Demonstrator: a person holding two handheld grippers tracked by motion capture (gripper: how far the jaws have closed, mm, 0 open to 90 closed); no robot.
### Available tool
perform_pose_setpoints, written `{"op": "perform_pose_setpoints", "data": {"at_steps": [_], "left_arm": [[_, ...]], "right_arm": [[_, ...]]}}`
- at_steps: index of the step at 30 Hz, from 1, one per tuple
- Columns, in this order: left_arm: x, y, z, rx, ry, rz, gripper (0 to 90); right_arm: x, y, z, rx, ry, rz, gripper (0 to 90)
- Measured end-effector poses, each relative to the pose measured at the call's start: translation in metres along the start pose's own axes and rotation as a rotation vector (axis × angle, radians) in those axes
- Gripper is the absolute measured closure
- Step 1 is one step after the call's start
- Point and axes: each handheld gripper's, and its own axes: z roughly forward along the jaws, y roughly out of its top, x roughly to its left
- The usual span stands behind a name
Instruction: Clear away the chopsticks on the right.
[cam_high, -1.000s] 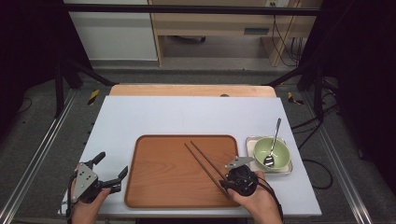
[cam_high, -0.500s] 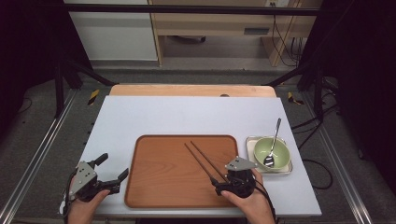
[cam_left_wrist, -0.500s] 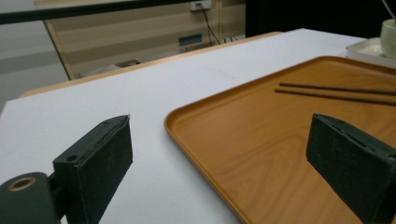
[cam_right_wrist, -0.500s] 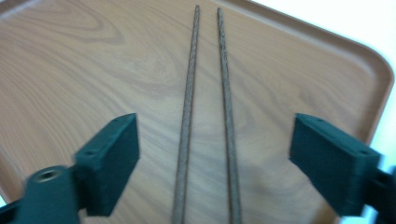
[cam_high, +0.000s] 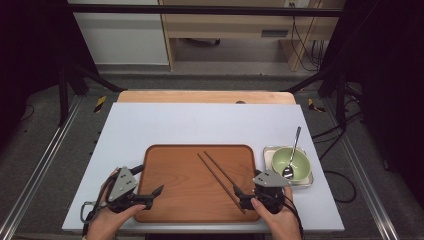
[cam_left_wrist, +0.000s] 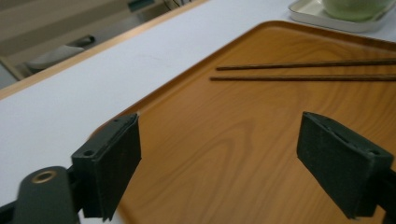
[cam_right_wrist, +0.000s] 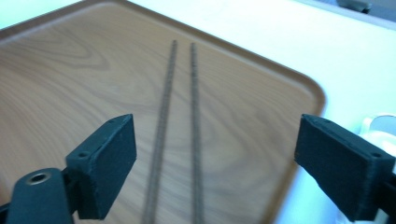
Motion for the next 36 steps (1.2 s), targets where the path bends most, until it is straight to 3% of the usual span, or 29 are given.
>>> {"op": "perform_pose_setpoints", "data": {"at_steps": [6,9,12,16,23,26,31,36], "left_arm": [[-0.017,0.029,0.035,0.067,-0.078,0.023,19.8],[-0.026,0.039,0.054,0.104,-0.107,0.055,21.6],[-0.031,0.043,0.068,0.139,-0.113,0.082,21.6],[-0.034,0.044,0.086,0.150,-0.135,0.063,22.1],[-0.037,0.043,0.094,0.164,-0.132,0.066,28.1],[-0.037,0.044,0.095,0.171,-0.128,0.065,35.6],[-0.031,0.042,0.099,0.183,-0.141,0.041,61.2],[-0.025,0.039,0.108,0.213,-0.149,-0.016,81.2]], "right_arm": [[-0.013,-0.012,-0.016,-0.050,-0.035,-0.008,11.9],[-0.016,-0.014,-0.022,-0.069,-0.024,0.017,12.4],[-0.019,-0.015,-0.025,-0.073,-0.026,0.028,11.3],[-0.024,-0.016,-0.028,-0.087,-0.044,0.062,10.0],[-0.029,-0.016,-0.033,-0.127,-0.071,0.089,9.3],[-0.030,-0.016,-0.033,-0.130,-0.069,0.086,9.0],[-0.034,-0.017,-0.033,-0.139,-0.074,0.112,8.7],[-0.036,-0.018,-0.033,-0.139,-0.076,0.121,8.9]]}}
